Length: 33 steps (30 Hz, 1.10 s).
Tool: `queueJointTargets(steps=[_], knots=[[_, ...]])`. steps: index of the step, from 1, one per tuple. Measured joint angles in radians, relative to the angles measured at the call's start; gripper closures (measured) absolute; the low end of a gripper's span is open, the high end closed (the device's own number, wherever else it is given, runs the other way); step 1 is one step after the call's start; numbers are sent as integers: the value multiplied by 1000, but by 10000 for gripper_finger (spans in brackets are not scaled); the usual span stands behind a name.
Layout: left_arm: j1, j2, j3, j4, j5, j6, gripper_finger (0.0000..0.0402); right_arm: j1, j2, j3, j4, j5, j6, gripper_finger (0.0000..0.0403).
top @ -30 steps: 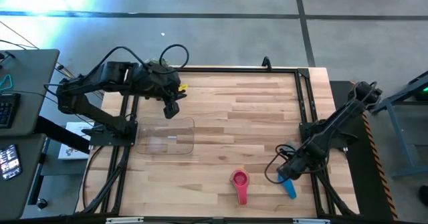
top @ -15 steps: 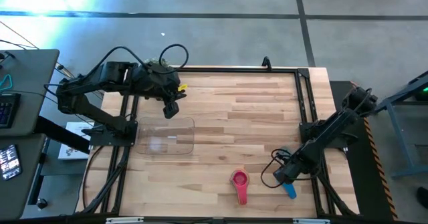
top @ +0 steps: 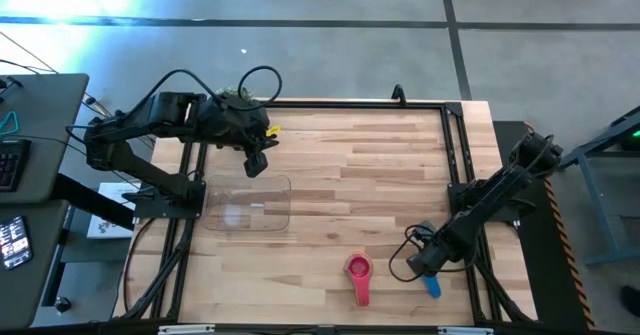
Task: Nest measuring cups in basket
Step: Stack the blue measuring cup on top of the red measuring cup
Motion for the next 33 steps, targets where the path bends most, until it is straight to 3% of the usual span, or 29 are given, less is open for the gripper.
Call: queueJointTargets(steps=[20,33], knots=[[0,0,0,-15,0,2,335,0,-2,100,16,58,188,401],[0,-35,0,-57,0,84,335,-34,-2,273,-44,275,294,402]])
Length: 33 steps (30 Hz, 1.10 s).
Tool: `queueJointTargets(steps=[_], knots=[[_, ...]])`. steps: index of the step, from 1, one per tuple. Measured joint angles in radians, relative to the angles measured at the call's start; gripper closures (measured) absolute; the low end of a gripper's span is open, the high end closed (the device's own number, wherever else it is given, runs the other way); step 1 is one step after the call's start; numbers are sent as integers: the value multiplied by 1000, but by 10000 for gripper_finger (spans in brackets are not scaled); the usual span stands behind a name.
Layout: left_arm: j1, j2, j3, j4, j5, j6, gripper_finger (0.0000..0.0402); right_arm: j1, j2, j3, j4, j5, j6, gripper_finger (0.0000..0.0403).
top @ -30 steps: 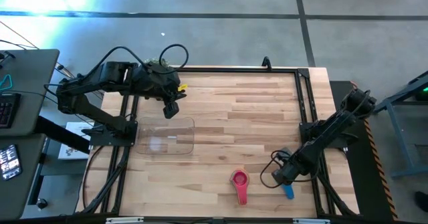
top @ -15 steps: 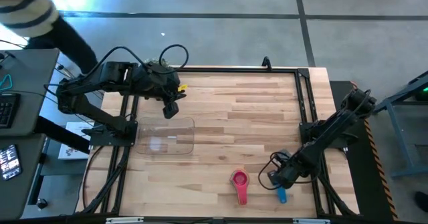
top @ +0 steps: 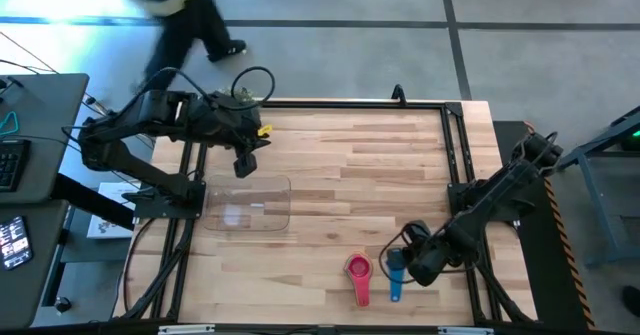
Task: Nest measuring cups in basket
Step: Stack the blue measuring cup on top of the red measuring cup
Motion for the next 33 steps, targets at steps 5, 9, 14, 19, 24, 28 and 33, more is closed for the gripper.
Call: queueJointTargets(steps=[5,9,14,19,24,28,33], knots=[[0,-36,0,-16,7,16,335,-65,0,53,-13,45,-78,402],[0,-71,0,-55,8,16,335,-126,0,84,-15,44,-152,402],[0,-117,0,-101,8,15,335,-199,0,130,-12,44,-244,403],[0,-159,0,-115,8,15,335,-258,0,177,-7,43,-330,403],[0,-192,0,-116,8,16,335,-289,2,225,-5,45,-384,403],[0,-215,0,-119,8,18,335,-301,14,277,-6,58,-418,403],[0,-238,0,-119,8,32,335,-313,100,380,-64,8,-467,403]])
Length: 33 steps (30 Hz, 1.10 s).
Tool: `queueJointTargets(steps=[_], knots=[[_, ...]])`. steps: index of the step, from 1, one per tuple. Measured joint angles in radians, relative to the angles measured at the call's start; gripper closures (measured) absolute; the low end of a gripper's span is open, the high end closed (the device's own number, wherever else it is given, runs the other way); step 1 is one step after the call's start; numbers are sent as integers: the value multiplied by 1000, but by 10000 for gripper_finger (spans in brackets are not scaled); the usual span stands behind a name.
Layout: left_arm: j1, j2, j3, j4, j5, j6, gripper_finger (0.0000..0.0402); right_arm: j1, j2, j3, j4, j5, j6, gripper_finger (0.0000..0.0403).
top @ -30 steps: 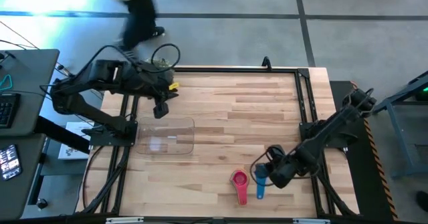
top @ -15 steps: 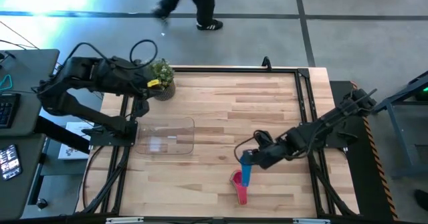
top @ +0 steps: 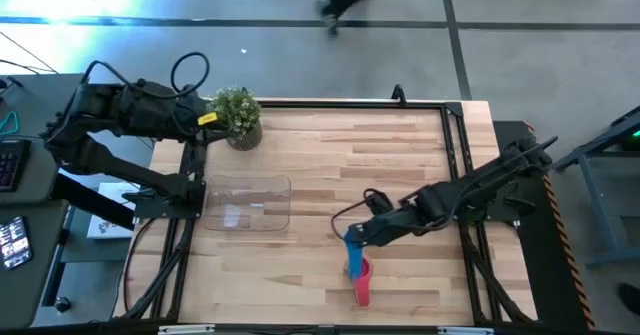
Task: Nest measuring cups in basket
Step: Stack the blue measuring cup on top of the red measuring cup
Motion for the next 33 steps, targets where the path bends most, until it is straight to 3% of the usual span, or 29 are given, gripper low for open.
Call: queueJointTargets(steps=[6,10,33], knots=[[0,-12,0,0,0,26,335,-2,131,132,-156,-136,-39,403],[0,-13,0,0,0,28,335,1,187,150,-154,-198,-49,403],[0,-13,0,1,0,27,335,81,251,79,-110,-184,131,403]])
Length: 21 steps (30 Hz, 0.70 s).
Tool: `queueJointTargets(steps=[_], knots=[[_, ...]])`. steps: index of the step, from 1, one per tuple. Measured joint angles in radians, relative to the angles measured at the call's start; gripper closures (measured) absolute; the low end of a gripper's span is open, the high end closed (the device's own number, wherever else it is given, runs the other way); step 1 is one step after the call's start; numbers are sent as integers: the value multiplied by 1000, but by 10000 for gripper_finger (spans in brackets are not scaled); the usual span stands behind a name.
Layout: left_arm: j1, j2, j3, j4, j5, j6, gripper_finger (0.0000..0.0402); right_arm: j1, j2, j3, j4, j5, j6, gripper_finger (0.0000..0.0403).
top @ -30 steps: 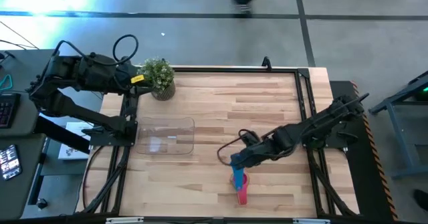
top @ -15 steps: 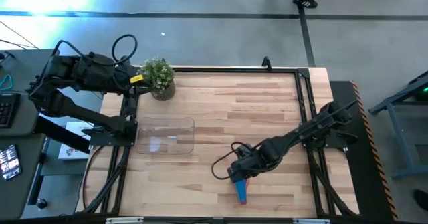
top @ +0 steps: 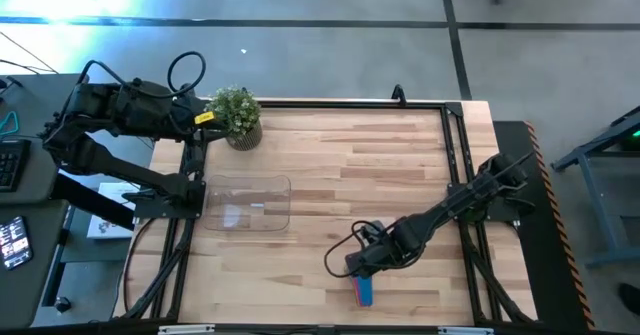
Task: Nest measuring cups in basket
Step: Stack the blue measuring cup on top of the red measuring cup
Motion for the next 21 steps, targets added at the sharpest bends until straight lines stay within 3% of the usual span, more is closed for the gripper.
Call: queueJointTargets(steps=[21], knots=[[0,1,0,0,0,0,335,-3,43,-1,46,-26,-11,403]])
